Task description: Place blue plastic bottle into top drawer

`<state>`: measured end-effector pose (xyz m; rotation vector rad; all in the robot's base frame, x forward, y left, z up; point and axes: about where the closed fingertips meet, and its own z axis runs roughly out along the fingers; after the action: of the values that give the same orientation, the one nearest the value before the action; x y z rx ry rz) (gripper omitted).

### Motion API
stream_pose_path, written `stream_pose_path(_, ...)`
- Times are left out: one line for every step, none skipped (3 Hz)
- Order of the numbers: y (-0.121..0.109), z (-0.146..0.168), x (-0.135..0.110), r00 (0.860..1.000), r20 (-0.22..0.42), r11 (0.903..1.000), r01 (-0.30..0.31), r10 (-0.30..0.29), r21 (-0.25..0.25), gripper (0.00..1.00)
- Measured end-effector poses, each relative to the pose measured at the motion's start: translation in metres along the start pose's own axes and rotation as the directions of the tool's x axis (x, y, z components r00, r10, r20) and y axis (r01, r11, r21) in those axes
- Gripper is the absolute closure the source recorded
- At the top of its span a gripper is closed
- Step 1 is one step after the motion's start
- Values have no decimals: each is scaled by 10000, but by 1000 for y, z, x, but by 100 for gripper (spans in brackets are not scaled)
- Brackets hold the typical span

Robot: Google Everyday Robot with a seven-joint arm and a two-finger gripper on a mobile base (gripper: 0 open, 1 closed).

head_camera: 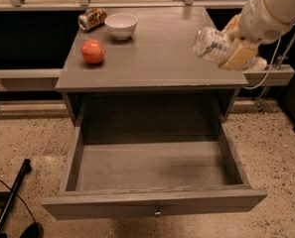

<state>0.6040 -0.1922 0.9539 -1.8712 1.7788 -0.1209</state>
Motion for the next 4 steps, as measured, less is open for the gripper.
stream_pose_path(73,53,5,9920,922,9939,-788,858,-768,100)
stream_pose_path(143,111,14,9938,695,9730,-698,870,-2201,100)
stream_pose_path(169,125,16,9947,578,9590,-654,845,-2757,100)
stream_pose_path(178,143,17,9953,98,9451,-880,959,-3148,100)
